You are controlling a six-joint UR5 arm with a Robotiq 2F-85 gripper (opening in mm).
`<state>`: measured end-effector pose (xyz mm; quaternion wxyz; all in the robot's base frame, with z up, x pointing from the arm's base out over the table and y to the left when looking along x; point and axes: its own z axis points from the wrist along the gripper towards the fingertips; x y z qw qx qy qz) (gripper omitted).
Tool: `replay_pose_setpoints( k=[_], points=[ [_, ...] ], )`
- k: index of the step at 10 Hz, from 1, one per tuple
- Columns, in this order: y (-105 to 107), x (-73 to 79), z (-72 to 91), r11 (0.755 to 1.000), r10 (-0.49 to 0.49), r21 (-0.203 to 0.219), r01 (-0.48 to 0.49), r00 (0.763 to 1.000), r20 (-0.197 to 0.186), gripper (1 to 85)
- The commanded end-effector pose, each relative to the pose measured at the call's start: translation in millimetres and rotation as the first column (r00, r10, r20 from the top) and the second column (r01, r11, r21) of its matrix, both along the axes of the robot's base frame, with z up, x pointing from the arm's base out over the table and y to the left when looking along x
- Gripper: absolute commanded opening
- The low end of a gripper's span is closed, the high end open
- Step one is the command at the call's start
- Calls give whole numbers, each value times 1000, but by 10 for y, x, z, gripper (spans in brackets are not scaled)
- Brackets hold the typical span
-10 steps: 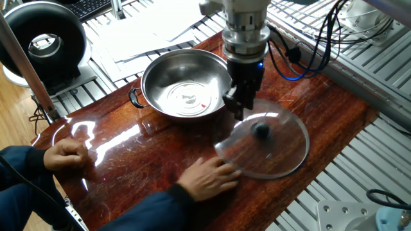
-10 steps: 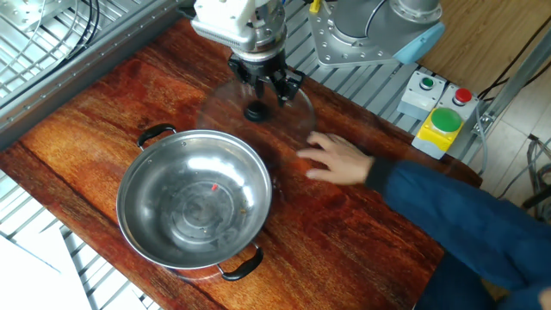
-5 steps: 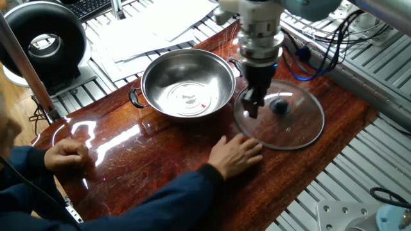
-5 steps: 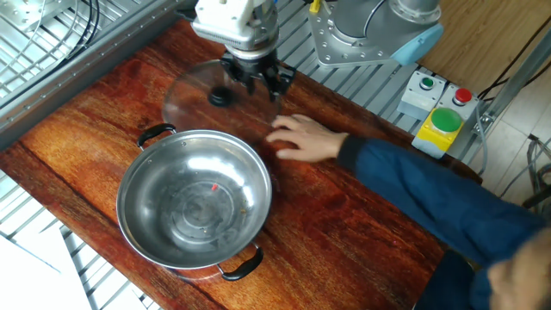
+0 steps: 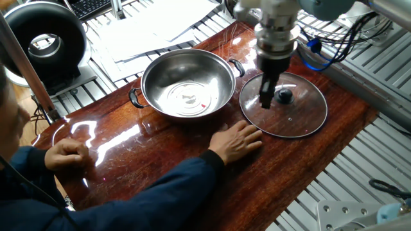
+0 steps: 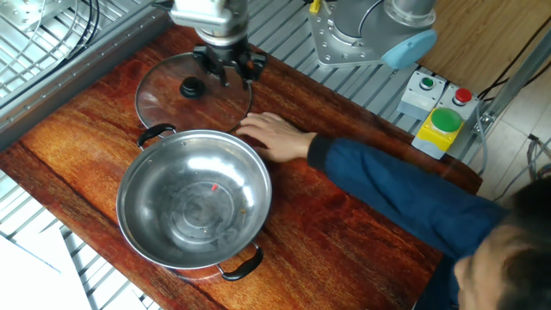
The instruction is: Cover the pot with the lid
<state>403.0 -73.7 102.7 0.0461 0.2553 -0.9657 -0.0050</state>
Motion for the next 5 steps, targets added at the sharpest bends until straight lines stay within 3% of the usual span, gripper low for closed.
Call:
replay_pose_setpoints(
  k=[1,2,3,4,5],
  points=[
    [-108,48,-51,999,29,23,-29,999,27,440],
    [-45,71,-33,1000,13,28,-14,999,32,430],
    [-92,48,-31,1000,-26,7,26,999,23,253],
    [-211,42,-28,994,-97,-43,98,995,26,13],
    [-186,30,-28,990,-135,-37,136,991,22,13]
  ],
)
